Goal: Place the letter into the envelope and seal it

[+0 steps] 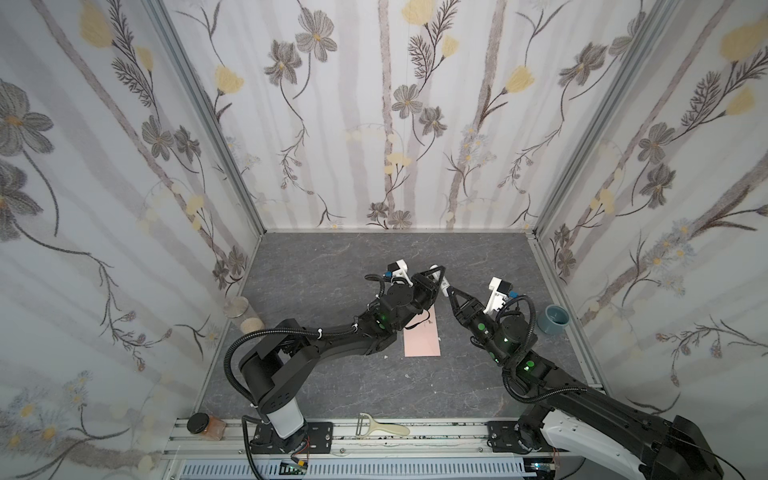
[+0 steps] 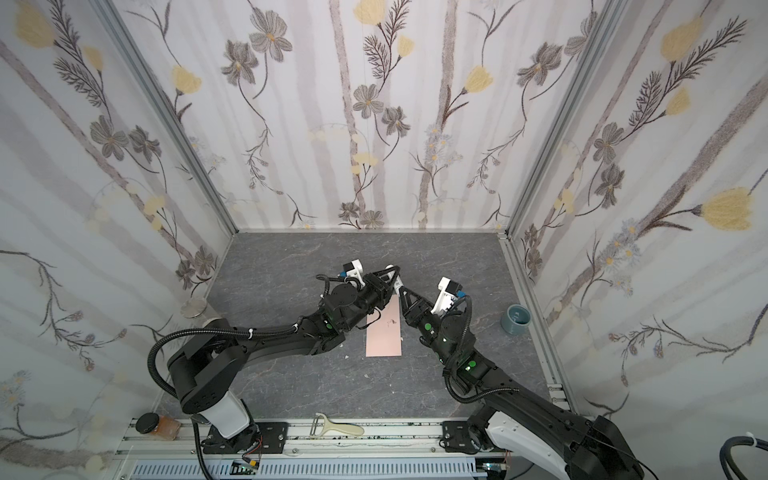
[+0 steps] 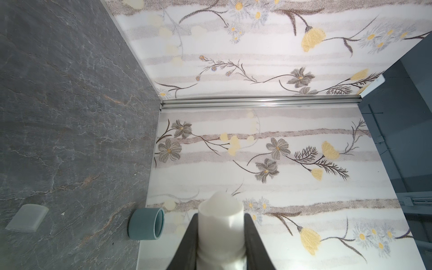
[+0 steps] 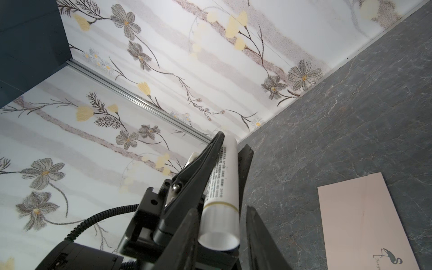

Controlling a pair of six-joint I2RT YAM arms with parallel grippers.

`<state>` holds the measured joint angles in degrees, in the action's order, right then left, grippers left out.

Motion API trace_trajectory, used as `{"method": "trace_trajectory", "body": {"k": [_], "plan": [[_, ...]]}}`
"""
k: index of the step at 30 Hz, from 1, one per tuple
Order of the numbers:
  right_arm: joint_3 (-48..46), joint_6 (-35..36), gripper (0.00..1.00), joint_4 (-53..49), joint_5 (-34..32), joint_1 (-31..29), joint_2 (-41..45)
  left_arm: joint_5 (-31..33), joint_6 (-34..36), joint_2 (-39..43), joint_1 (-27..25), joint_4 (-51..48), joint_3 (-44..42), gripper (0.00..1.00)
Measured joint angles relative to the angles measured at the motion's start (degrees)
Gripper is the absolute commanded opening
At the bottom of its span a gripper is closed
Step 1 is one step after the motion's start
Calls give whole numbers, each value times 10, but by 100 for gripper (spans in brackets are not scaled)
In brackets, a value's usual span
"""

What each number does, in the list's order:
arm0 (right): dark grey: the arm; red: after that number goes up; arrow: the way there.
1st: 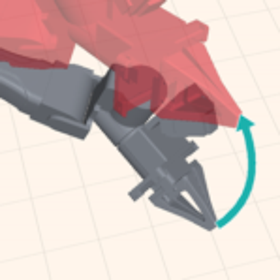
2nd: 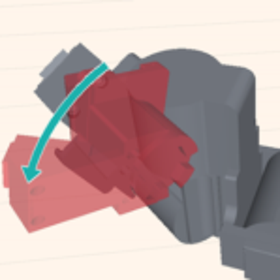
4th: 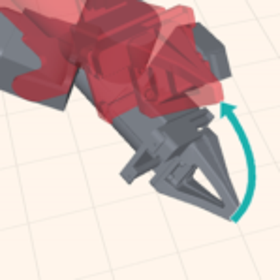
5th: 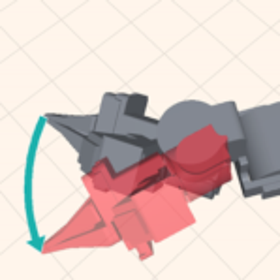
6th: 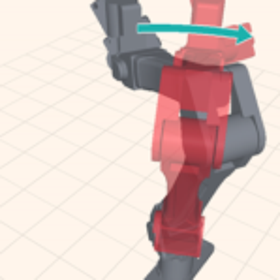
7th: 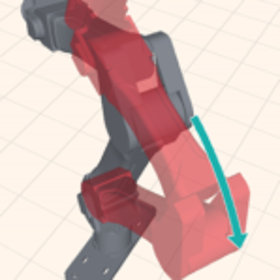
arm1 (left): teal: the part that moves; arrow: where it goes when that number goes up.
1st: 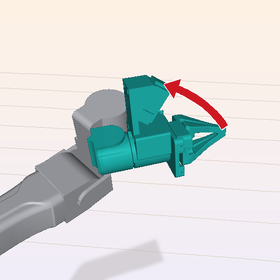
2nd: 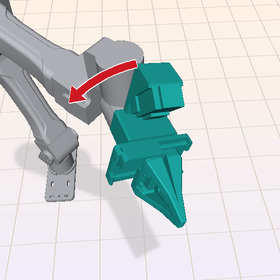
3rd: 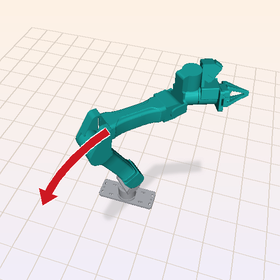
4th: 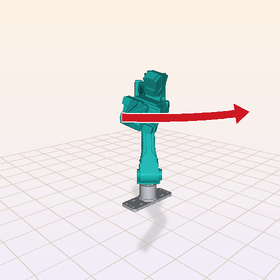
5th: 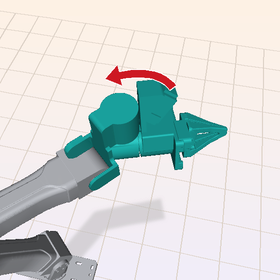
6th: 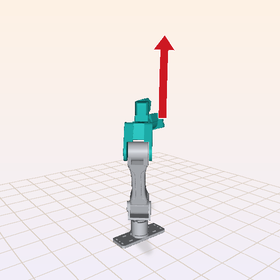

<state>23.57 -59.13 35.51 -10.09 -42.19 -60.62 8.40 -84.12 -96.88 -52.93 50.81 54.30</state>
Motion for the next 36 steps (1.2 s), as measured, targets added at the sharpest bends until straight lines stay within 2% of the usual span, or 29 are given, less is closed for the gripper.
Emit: {"method": "trace_trajectory", "body": {"k": [2, 9, 15, 27, 36], "plan": [[2, -5, 33, 5, 8, 3, -8, 0, -1, -1, 0, 2, -1, 0], [5, -14, 17, 11, 21, 5, -19, 8, -2, -2, 0, 8, -3, 0], [30, 3, 12, -24, 21, 5, -16, 12, -5, -2, 1, 22, -3, 0], [121, 142, 8, -203, 4, -4, -28, 17, -38, -8, 3, 20, -7, 0], [182, 256, 7, -314, -76, -42, -43, 4, -46, -12, 3, 15, -3, 0]]}}
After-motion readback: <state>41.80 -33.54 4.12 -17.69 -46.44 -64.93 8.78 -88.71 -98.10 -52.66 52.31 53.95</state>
